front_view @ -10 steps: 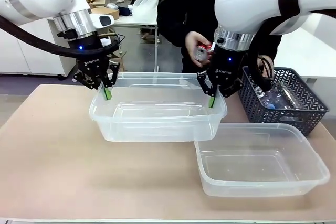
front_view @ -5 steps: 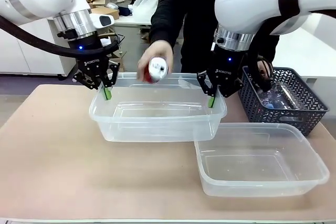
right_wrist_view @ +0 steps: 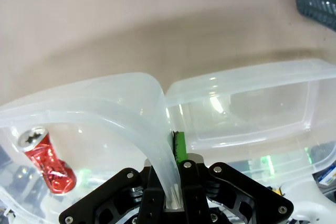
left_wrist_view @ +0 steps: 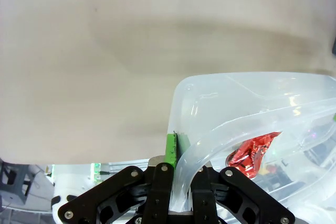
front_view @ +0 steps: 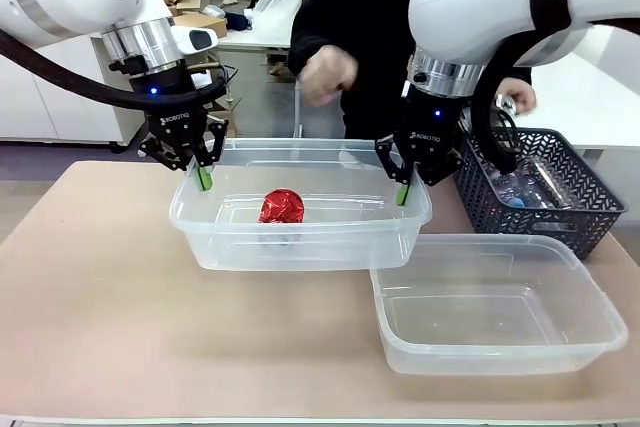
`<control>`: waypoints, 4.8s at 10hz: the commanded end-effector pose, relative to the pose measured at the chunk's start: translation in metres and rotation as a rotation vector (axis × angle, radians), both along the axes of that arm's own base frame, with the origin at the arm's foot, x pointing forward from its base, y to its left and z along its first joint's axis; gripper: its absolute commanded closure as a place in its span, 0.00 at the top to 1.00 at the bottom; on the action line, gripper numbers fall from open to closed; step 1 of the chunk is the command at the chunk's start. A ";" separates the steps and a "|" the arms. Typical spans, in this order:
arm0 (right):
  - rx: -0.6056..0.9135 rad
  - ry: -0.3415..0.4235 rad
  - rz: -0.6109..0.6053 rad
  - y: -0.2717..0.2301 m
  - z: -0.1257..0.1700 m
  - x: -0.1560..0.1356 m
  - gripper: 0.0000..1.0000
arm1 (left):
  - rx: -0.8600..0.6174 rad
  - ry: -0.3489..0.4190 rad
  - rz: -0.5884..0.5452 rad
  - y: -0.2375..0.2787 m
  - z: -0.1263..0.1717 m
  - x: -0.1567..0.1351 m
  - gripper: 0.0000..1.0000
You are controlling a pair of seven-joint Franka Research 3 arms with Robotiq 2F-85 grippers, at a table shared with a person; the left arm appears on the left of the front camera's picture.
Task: Sort the waste into each basket.
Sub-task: Offer the picked Organizing box to the human.
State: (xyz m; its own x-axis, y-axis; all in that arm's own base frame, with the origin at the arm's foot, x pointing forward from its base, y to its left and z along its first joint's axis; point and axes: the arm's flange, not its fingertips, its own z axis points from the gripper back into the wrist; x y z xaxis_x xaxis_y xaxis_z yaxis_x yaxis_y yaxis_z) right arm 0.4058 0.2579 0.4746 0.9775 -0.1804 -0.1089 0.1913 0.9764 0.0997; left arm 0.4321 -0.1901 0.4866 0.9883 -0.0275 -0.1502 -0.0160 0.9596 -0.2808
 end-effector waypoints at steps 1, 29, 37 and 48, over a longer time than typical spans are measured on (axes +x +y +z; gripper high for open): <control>0.008 -0.012 -0.014 -0.001 0.002 0.004 0.03 | 0.000 -0.005 0.005 0.001 0.004 -0.004 0.05; 0.008 -0.012 -0.014 -0.001 0.002 0.004 0.03 | 0.000 -0.005 0.005 0.001 0.004 -0.004 0.05; 0.008 -0.012 -0.014 -0.001 0.002 0.004 0.03 | 0.000 -0.005 0.005 0.001 0.004 -0.004 0.05; -0.078 0.102 -0.030 -0.014 0.036 0.176 0.03 | -0.067 -0.005 0.040 -0.005 0.068 0.174 0.05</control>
